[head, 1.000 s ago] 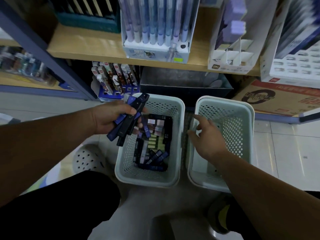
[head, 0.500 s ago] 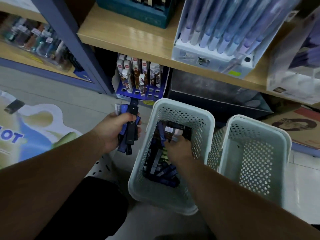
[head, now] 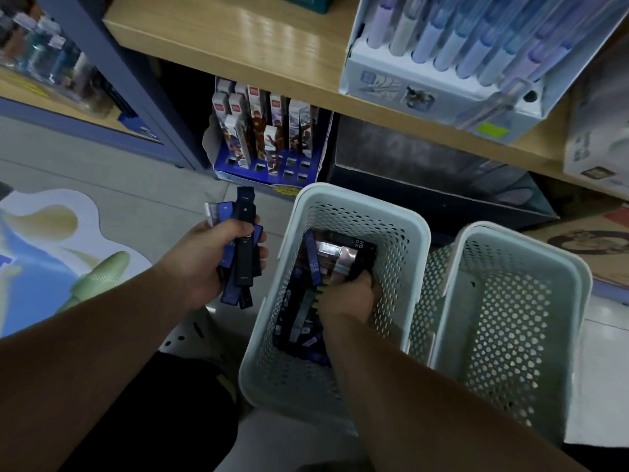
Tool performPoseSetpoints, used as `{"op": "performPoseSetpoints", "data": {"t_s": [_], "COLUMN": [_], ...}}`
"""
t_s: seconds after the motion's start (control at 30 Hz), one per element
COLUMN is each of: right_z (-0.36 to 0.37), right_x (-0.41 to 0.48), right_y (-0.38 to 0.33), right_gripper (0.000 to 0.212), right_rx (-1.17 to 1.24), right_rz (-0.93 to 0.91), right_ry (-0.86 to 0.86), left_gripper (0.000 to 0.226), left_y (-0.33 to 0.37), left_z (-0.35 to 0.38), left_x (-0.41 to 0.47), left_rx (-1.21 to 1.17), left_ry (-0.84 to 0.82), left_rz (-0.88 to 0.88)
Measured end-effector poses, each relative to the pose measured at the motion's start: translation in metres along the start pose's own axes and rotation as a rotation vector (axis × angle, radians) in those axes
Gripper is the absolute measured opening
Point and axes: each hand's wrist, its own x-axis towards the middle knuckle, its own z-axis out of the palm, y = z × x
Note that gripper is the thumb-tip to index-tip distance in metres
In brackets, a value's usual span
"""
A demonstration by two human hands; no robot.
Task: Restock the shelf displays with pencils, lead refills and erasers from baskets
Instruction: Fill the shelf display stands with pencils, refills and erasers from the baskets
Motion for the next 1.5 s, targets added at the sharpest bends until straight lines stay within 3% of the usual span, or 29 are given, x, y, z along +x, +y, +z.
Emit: {"op": "performPoseSetpoints", "data": {"t_s": [0.17,0.37,0.7,0.8,0.97,1.07,1.2,1.37,1.5], "right_z": [0.018,0.025,0.027,0.029,0.035,0.029,0.03,0.025,0.022], "right_x": [0.008,0.014,0.011,0.012,0.004,0.008,0.013,0.017,0.017], "right_y": [-0.005,-0.01,-0.006,-0.012,-0.003,0.005,0.002,-0.004,0.002], "right_gripper": [0.061,0.061,0.067,0.06,0.049,0.056,0.067,0.036,0.033], "right_rx": [0.022,-0.016,-0.023,-0.003,0.137,0.232,0.063,0.074,0.028], "right_rz": [0.093,0.182,0.169,0.202,0.107,0.095,0.066,0.075,0.018], "right_ry": [0.114,0.116,0.135,0.15,0.164,0.191,0.201,0.119,0.076], "left_gripper": [0.016,0.016,0.015,0.015,0.016,0.016,0.017,0.017,0.017], "left_y": [-0.002,0.0,-0.003,-0.004,-0.007,-0.011,-0.015,-0.015,-0.014], "left_z": [-0.003,-0.001,0.007,0.005,-0.005,-0.008,-0.009,-0.006,-0.006], "left_x": [-0.001,-0.001,-0.004,-0.004,-0.003,-0.002,-0.002,-0.001,0.001], "left_rx": [-0.025,-0.024,0.015,0.014,0.023,0.02,0.028,0.037,0.047], "left_ry": [0.028,0.058,0.035,0.033,0.02,0.028,0.024,0.035,0.035], "left_rz": [0.025,0.045,0.043,0.046,0.035,0.027,0.016,0.013,0.008]}}
